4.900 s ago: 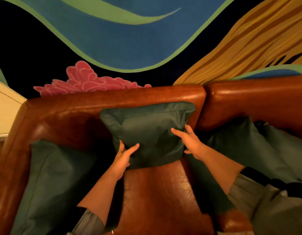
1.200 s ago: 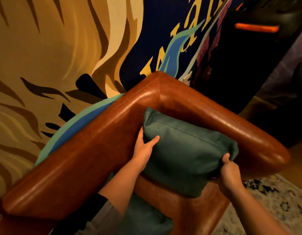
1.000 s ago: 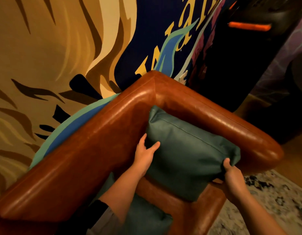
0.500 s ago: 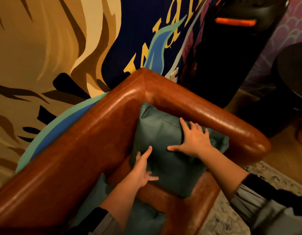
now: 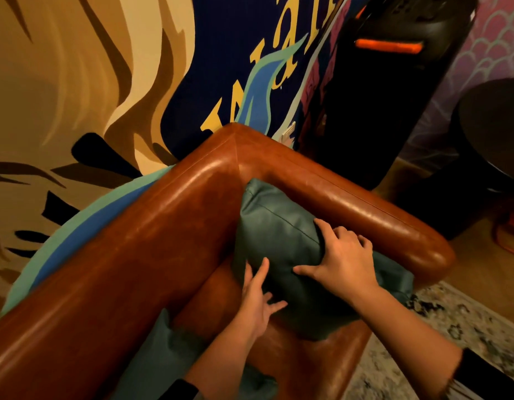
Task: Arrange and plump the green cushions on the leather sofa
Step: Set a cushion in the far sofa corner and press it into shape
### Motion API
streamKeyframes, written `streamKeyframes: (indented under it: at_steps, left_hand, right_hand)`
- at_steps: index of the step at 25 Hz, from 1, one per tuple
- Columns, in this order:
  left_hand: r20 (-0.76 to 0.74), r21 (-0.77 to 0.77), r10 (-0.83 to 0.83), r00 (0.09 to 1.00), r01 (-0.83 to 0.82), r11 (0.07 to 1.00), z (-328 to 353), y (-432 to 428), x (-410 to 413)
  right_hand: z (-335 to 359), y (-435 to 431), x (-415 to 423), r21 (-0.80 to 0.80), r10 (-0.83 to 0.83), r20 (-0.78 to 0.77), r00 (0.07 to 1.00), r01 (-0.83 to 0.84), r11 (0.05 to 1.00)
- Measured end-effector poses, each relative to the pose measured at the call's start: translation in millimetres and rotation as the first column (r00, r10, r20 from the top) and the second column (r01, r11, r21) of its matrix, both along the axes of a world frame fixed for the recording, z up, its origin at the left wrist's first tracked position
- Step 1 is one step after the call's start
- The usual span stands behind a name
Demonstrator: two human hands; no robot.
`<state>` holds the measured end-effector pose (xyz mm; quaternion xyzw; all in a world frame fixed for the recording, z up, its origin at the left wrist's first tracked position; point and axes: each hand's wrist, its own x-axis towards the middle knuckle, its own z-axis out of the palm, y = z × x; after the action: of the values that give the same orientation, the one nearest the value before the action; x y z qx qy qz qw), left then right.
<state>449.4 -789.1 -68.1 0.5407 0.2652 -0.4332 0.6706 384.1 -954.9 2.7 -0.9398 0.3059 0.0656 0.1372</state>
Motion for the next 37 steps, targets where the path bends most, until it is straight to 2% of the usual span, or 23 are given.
streamKeyframes:
  at_steps: [4,7,13,28,33,35,37]
  left_hand:
    - [-0.247,-0.049,-0.006,0.969,-0.006,0.999,-14,3,-2]
    - [-0.357,-0.062,0.090,0.930,-0.120,0.991,-22,-12,3]
    - [-0.351,-0.075,0.143,0.926,-0.180,0.981,-36,-54,14]
    - [-0.326,-0.115,0.039,0.944,-0.081,0.990,-74,-82,41]
    - [-0.341,-0.155,0.041,0.939,-0.100,0.983,-69,-61,30]
    - [-0.330,-0.163,-0.008,0.944,-0.049,0.985,-63,-40,27]
    - [-0.275,-0.090,-0.087,0.958,0.065,0.994,-60,-15,23]
  right_hand:
    - [-3,0,14,0.067,0.021,-0.116,0.993,-0.013,0.998]
    - [-10,-8,21,0.151,0.029,-0.147,0.989,-0.006,0.989]
    - [-12,-29,36,0.055,0.041,-0.156,0.987,-0.033,0.998]
    - [-42,-41,52,-0.077,-0.048,-0.087,0.995,0.042,0.996]
    - [-39,-34,47,-0.060,-0.057,-0.107,0.993,0.051,0.997]
    - [-32,-28,43,-0.032,-0.058,-0.132,0.990,0.054,0.998]
    - [-24,-22,40,0.022,-0.066,-0.156,0.985,0.070,0.997]
